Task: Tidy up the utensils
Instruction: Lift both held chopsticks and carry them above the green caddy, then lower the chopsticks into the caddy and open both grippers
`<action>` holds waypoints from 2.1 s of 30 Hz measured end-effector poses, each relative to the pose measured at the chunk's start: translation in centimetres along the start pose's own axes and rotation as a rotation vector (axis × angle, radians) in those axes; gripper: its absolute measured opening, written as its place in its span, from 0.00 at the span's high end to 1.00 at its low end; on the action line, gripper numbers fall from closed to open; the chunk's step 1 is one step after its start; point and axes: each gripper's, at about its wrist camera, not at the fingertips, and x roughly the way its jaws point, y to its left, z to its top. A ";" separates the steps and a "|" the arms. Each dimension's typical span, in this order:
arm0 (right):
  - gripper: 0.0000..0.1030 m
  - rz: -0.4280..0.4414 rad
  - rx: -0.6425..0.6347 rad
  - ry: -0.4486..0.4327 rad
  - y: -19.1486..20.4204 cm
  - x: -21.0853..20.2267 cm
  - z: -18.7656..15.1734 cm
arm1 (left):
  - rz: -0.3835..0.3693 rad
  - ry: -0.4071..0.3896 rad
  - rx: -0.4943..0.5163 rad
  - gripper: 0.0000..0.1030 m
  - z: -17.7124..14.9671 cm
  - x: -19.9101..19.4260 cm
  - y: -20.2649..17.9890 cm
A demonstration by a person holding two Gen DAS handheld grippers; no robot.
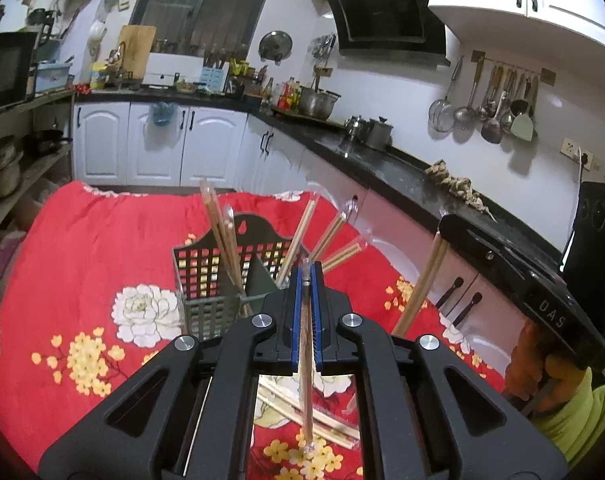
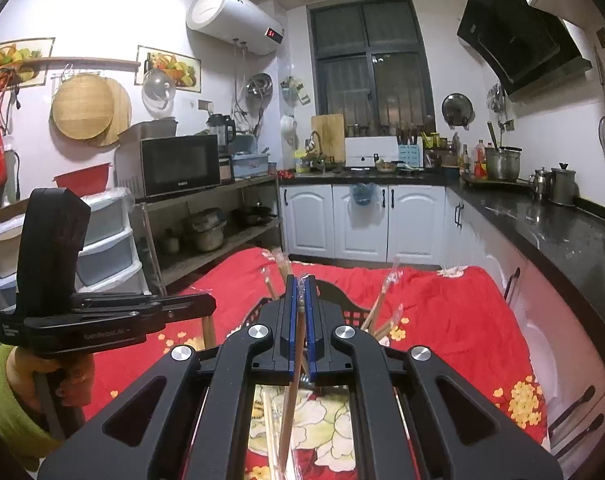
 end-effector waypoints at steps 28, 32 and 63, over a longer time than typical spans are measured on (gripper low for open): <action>0.96 -0.053 -0.025 -0.088 -1.0 2.7 4.9 | 0.103 -0.188 0.012 0.98 8.2 -3.2 2.4; 0.96 -0.071 -0.026 -0.099 -1.6 3.8 5.7 | 0.116 -0.209 0.010 0.98 9.3 -2.8 2.9; 0.86 -0.172 0.032 -0.092 -5.4 13.3 5.1 | 0.254 -0.175 0.014 0.98 8.7 6.6 6.5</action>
